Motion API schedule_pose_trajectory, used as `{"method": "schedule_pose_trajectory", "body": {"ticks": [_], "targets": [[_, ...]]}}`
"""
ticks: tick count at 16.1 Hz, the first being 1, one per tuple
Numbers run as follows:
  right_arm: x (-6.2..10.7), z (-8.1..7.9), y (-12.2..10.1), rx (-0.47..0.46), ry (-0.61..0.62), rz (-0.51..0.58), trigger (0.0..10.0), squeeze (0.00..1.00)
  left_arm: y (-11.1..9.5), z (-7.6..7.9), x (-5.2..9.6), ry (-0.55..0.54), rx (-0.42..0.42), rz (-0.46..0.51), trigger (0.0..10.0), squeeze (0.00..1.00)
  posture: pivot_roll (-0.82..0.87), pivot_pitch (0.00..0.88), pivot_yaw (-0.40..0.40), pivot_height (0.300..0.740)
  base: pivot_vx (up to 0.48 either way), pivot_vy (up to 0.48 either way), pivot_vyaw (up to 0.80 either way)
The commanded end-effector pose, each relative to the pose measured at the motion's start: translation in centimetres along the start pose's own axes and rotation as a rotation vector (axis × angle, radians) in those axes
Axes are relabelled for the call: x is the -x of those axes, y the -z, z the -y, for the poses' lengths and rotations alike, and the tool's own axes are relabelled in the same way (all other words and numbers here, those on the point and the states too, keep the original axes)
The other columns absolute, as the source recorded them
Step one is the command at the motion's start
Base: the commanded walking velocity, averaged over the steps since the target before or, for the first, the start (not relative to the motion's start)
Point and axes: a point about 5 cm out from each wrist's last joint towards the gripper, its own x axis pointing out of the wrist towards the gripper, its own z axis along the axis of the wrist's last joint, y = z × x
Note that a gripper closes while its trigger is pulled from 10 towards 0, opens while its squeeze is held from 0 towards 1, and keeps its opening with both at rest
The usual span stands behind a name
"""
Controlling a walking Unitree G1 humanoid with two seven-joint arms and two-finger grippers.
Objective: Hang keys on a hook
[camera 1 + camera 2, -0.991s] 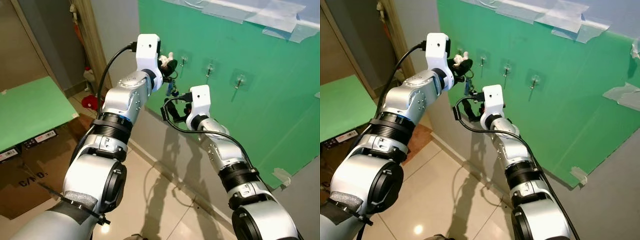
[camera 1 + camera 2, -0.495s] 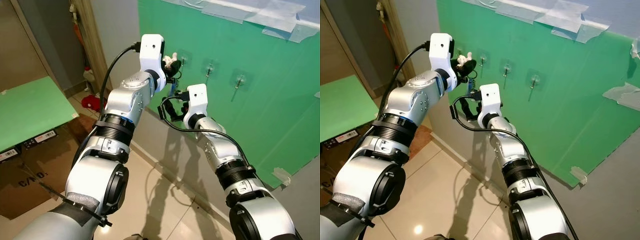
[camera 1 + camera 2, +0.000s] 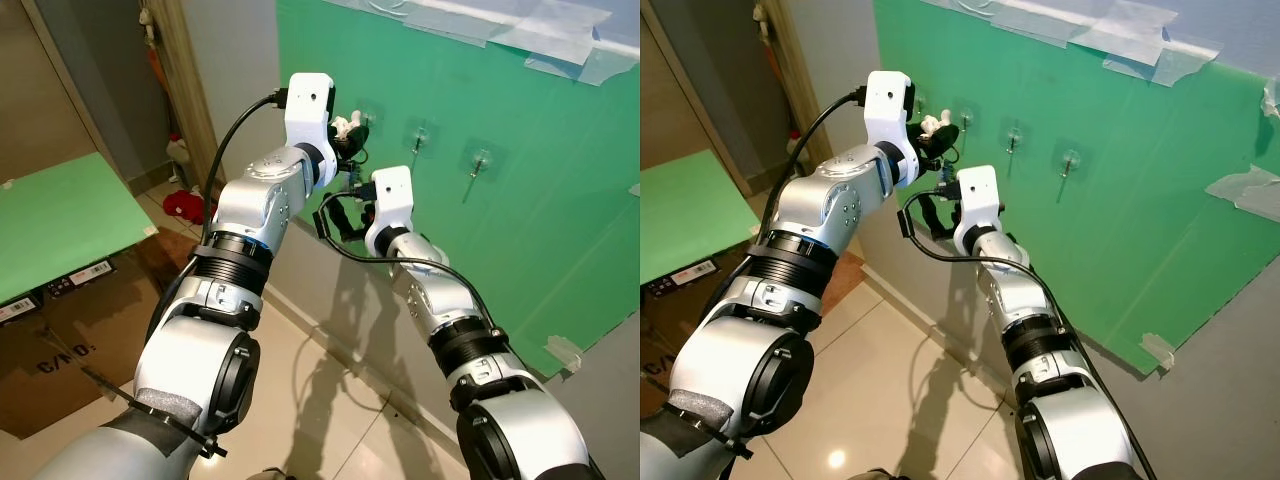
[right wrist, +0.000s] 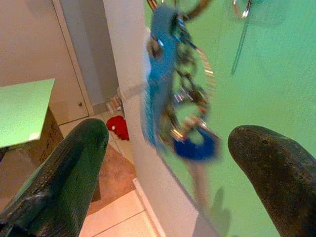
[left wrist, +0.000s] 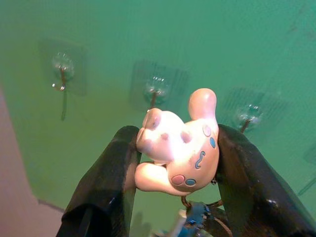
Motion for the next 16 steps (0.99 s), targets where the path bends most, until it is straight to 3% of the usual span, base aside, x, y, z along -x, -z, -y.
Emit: {"method": "schedule_pose_trajectory", "body": {"ticks": [1, 14, 15, 16], "targets": [[-0.3, 0.0, -0.9, 0.006, 0.008, 0.025, 10.0, 0.00, -0.4, 0.4, 0.1, 0.017, -0.008, 0.012, 0.0, 0.00, -0.06, 0.000, 0.038, 0.740, 0.000, 0.000, 0.00], [-0.7, 0.2, -1.1, -0.004, 0.037, 0.030, 10.0, 0.00, -0.6, 1.3, 0.2, 0.055, -0.001, 0.013, 0.0, 0.00, -0.05, 0.000, 0.034, 0.740, 0.000, 0.000, 0.00], [-0.7, 0.2, -1.1, -0.002, 0.039, 0.032, 8.5, 0.00, -0.6, 1.4, 0.2, 0.057, 0.000, 0.013, 0.0, 0.00, -0.05, 0.000, 0.033, 0.740, 0.000, 0.000, 0.00], [-0.7, 0.2, -1.2, -0.002, 0.039, 0.035, 0.0, 0.00, -0.6, 1.5, 0.3, 0.061, 0.002, 0.014, 0.0, 0.00, -0.05, 0.000, 0.031, 0.740, 0.000, 0.000, 0.00]]}}
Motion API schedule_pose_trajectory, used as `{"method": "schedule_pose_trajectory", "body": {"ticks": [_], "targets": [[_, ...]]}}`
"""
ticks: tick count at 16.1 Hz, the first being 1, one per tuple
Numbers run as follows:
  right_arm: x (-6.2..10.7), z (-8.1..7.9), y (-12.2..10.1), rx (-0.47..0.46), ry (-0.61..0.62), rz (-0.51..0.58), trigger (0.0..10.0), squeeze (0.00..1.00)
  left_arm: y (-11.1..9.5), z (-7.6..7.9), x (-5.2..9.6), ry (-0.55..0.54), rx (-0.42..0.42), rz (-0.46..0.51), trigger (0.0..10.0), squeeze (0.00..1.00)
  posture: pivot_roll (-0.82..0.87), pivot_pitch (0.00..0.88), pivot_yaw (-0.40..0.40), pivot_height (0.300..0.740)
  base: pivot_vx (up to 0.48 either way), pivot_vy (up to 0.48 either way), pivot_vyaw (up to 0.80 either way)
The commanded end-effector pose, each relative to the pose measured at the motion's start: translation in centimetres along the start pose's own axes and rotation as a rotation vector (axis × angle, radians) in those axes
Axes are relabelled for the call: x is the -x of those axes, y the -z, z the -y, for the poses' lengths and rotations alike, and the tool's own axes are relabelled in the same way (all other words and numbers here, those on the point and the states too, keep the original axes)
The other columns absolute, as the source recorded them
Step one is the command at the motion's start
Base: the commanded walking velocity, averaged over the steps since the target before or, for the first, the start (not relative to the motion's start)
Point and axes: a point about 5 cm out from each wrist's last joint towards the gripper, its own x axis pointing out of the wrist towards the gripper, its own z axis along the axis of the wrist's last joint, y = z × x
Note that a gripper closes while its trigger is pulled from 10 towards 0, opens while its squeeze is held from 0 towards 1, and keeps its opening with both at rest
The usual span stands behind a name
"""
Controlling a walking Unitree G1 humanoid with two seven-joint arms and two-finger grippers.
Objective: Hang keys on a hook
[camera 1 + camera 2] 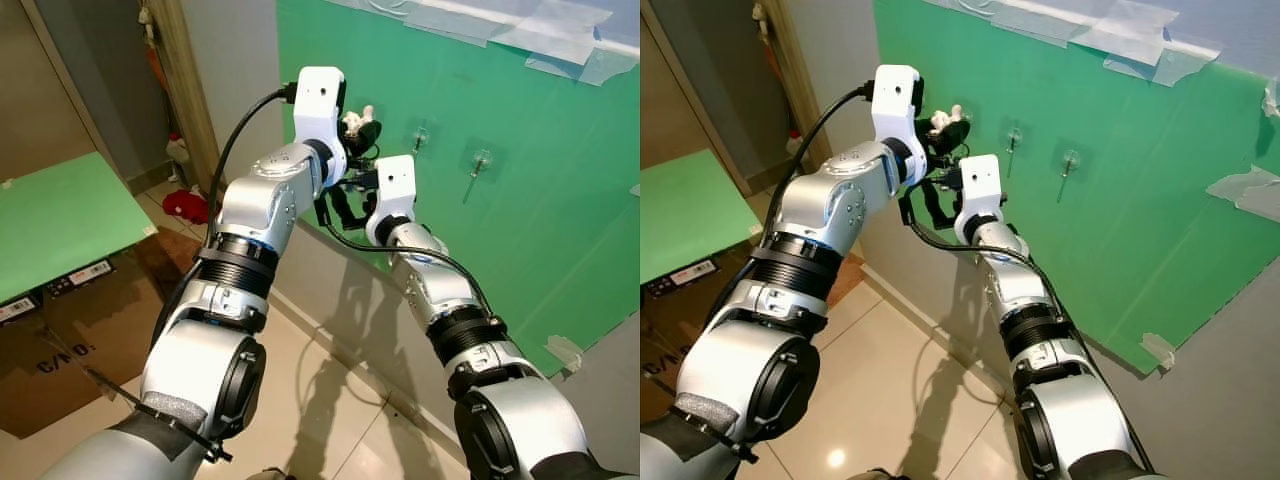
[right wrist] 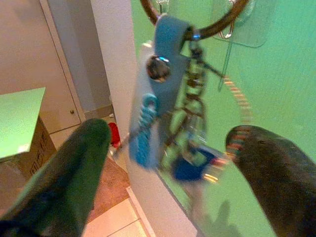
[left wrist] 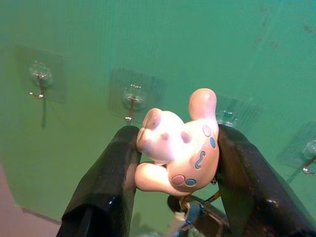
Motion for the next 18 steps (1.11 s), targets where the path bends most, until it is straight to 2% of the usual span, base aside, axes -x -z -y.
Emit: {"method": "schedule_pose_trajectory", "body": {"ticks": [1, 4, 7, 18], "targets": [[-0.26, -0.19, -0.49, 0.002, -0.004, 0.015, 0.0, 0.00, -0.22, 0.33, 0.12, 0.020, -0.003, 0.005, 0.0, 0.00, -0.05, 0.000, 0.030, 0.740, 0.000, 0.000, 0.00], [-0.27, -0.19, -0.56, -0.006, -0.006, 0.020, 0.0, 0.00, -0.23, 0.40, 0.19, 0.024, -0.001, 0.006, 0.0, 0.00, -0.05, 0.000, 0.024, 0.740, 0.000, 0.000, 0.00], [0.11, 0.67, -0.36, -0.022, 0.013, 0.025, 0.0, 0.00, -0.15, 0.28, 0.29, 0.018, -0.005, 0.005, 0.0, 0.00, -0.05, 0.000, 0.022, 0.740, 0.000, 0.000, 0.00], [0.57, 0.54, -0.02, -0.048, 0.013, 0.034, 0.0, 0.00, -0.02, 0.16, 0.31, 0.011, -0.011, 0.000, 0.0, 0.00, -0.06, 0.000, 0.027, 0.740, 0.000, 0.000, 0.00]]}}
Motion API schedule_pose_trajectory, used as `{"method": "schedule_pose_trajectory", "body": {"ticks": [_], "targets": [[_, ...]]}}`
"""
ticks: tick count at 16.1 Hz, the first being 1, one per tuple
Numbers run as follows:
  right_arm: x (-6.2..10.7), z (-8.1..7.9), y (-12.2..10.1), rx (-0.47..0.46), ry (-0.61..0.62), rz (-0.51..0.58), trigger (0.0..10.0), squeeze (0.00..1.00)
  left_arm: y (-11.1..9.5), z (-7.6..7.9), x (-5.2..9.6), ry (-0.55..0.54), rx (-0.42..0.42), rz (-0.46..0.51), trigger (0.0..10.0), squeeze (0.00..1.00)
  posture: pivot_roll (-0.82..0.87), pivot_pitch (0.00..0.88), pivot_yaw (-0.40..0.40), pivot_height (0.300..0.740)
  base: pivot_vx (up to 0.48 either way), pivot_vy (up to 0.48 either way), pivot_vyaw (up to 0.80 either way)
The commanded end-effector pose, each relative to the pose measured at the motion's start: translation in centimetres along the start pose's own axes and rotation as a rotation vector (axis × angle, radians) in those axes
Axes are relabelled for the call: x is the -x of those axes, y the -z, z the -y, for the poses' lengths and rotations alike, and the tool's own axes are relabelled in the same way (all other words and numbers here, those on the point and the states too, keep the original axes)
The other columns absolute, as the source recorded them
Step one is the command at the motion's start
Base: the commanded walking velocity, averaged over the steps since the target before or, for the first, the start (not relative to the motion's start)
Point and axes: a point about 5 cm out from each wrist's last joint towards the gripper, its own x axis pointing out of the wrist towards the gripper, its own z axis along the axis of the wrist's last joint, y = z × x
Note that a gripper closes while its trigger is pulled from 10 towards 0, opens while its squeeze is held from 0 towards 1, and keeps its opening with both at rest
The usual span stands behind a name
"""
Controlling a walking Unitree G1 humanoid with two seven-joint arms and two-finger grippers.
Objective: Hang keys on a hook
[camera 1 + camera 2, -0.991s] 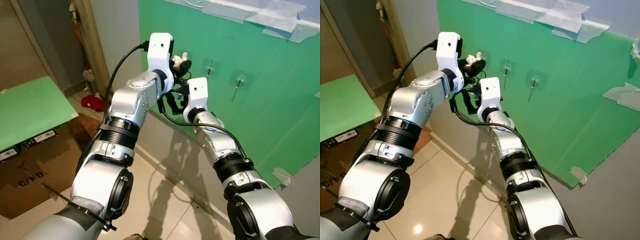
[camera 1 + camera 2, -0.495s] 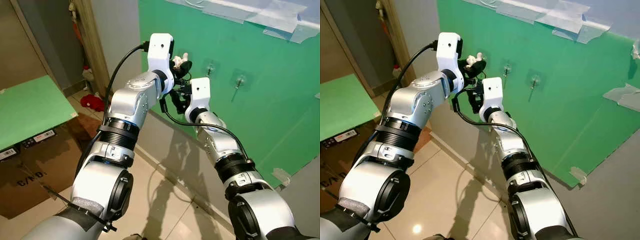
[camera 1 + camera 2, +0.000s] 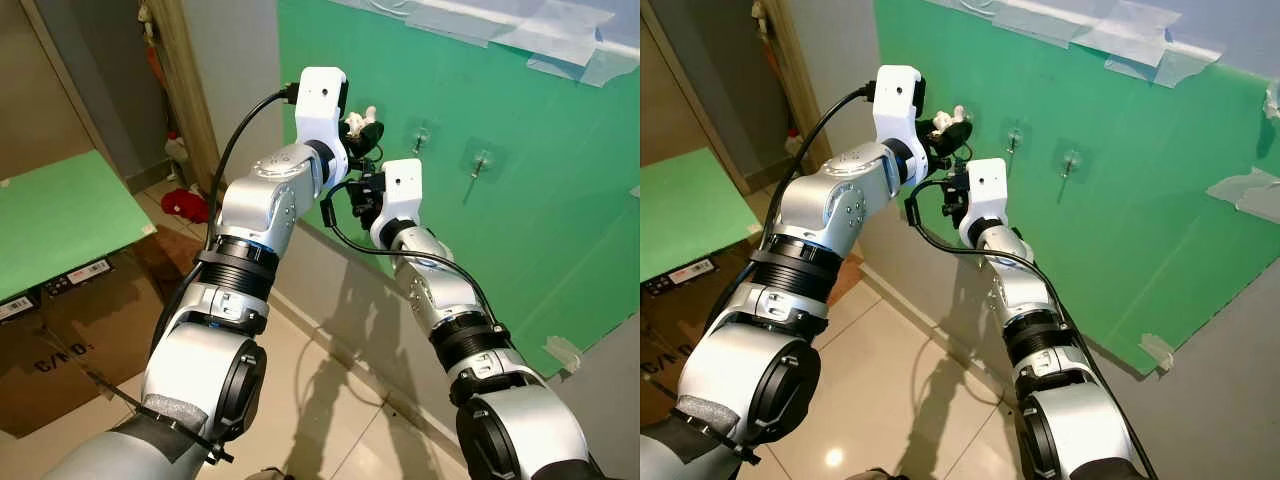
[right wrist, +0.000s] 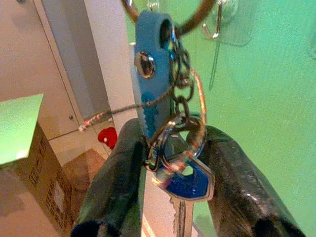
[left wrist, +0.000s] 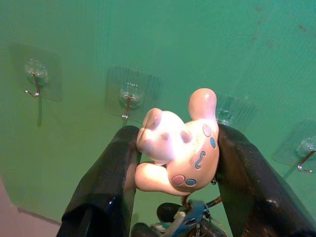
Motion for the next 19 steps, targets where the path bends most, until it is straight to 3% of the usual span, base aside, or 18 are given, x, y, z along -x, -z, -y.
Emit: {"method": "schedule_pose_trajectory", "body": {"ticks": [1, 13, 14, 15, 17, 18, 19], "targets": [[0.1, 0.1, -0.2, -0.018, 0.003, 0.010, 0.0, 0.00, -0.1, 0.0, 0.1, 0.001, -0.011, 0.005, 0.0, 0.00, -0.06, 0.000, 0.028, 0.740, 0.000, 0.000, 0.00], [0.3, 0.3, -0.1, -0.021, 0.000, 0.011, 0.0, 0.00, 0.0, -0.9, 0.2, -0.037, -0.026, 0.003, 0.0, 0.00, -0.06, 0.000, 0.030, 0.740, 0.000, 0.000, 0.00], [0.4, 0.3, -0.1, -0.022, -0.001, 0.011, 0.0, 0.00, 0.0, -0.9, 0.2, -0.038, -0.062, 0.002, 4.7, 0.00, -0.06, 0.000, 0.029, 0.740, 0.000, 0.000, 0.00], [0.4, 0.3, -0.1, -0.022, -0.001, 0.010, 0.0, 0.00, 0.0, -1.0, 0.2, -0.045, -0.072, -0.002, 10.0, 0.00, -0.06, 0.000, 0.030, 0.740, 0.000, 0.000, 0.00], [0.4, 0.2, 0.0, -0.023, -0.003, 0.009, 0.0, 0.00, -0.1, -1.0, 0.2, -0.040, -0.083, 0.000, 10.0, 0.00, -0.06, 0.000, 0.030, 0.740, 0.000, 0.000, 0.00], [0.4, 0.2, 0.0, -0.023, -0.003, 0.009, 0.0, 0.00, -0.1, -1.2, 0.2, -0.050, -0.083, 0.003, 10.0, 1.00, -0.06, 0.000, 0.030, 0.740, 0.000, 0.000, 0.00], [0.4, 0.2, 0.0, -0.022, -0.004, 0.007, 0.0, 0.00, 0.0, -1.5, 0.2, -0.067, -0.075, -0.003, 10.0, 1.00, -0.06, 0.000, 0.030, 0.740, 0.000, 0.000, 0.00]]}}
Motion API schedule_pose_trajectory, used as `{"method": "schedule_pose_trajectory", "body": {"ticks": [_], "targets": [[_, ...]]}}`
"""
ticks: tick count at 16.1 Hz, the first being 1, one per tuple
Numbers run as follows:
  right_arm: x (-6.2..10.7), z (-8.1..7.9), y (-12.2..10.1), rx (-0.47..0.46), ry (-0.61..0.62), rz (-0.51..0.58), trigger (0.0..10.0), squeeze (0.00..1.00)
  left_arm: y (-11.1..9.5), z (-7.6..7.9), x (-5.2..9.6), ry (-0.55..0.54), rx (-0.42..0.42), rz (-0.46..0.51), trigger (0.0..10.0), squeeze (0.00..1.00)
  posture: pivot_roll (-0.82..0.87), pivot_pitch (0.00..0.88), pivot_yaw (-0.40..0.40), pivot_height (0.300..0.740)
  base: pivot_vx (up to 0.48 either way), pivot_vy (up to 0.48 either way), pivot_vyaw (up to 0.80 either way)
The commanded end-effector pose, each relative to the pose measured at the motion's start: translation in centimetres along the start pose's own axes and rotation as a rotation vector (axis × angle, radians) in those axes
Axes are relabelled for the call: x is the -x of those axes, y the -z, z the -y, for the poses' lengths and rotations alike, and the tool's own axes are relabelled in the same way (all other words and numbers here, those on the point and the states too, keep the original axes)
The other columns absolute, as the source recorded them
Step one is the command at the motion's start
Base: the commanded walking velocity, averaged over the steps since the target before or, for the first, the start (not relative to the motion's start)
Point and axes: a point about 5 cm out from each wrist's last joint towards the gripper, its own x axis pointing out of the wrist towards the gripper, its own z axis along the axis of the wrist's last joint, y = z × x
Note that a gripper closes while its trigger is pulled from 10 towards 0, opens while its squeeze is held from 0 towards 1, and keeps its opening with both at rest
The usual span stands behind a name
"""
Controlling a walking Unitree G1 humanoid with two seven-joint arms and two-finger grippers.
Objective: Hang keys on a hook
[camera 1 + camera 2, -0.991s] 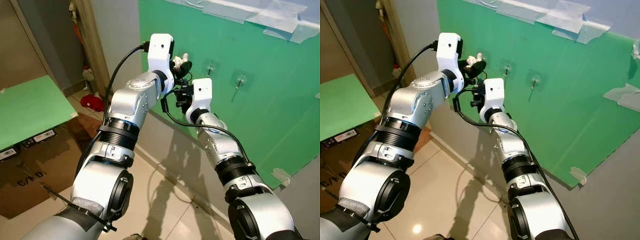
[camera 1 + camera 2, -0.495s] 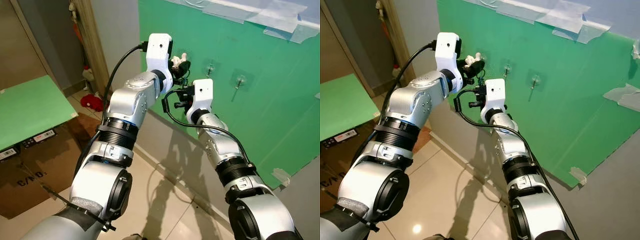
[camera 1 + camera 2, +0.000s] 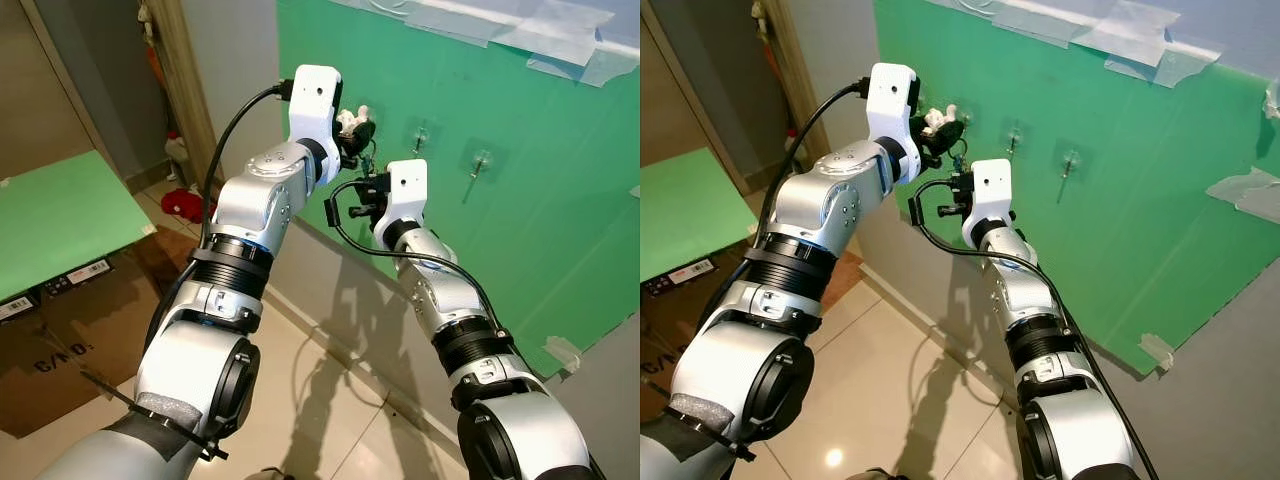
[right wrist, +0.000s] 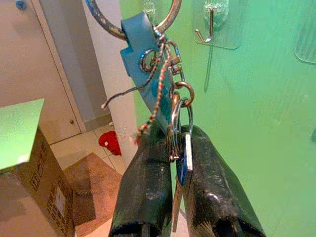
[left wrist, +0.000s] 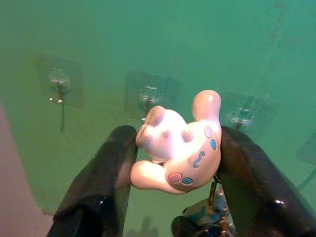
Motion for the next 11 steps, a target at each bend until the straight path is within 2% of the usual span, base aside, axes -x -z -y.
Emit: {"method": "schedule_pose_trajectory", "body": {"ticks": [1, 3, 5, 8, 10, 11], "targets": [[0.1, 0.0, 0.0, -0.009, -0.006, -0.003, 0.0, 0.00, 0.2, -0.6, 0.0, -0.031, -0.004, -0.009, 10.0, 1.00, -0.06, 0.000, 0.029, 0.740, 0.000, 0.000, 0.00], [0.2, -0.1, 0.1, -0.005, -0.012, -0.009, 0.0, 0.00, 0.5, -1.0, 0.0, -0.046, -0.004, -0.019, 10.0, 1.00, -0.06, 0.000, 0.029, 0.740, 0.000, 0.000, 0.00], [0.3, 0.0, 0.4, 0.049, -0.051, -0.025, 0.0, 0.00, 0.7, -1.2, 0.0, -0.057, -0.019, -0.028, 10.0, 1.00, -0.06, 0.000, 0.027, 0.740, 0.000, 0.000, 0.00], [1.1, 2.1, 0.3, 0.244, -0.118, -0.062, 0.0, 0.00, 1.0, -1.7, 0.0, -0.078, -0.033, -0.037, 10.0, 1.00, -0.06, 0.000, 0.023, 0.740, 0.000, 0.000, 0.00], [1.4, 2.7, 0.1, 0.423, -0.175, -0.078, 0.0, 0.00, 1.7, -2.4, 0.1, -0.102, -0.053, -0.060, 10.0, 1.00, -0.06, 0.000, 0.025, 0.740, 0.000, 0.000, 0.00], [1.4, 2.9, 0.0, 0.472, -0.192, -0.081, 0.0, 0.00, 2.2, -2.8, 0.2, -0.112, -0.053, -0.072, 10.0, 1.00, -0.06, 0.000, 0.025, 0.740, 0.000, 0.000, 0.00]]}}
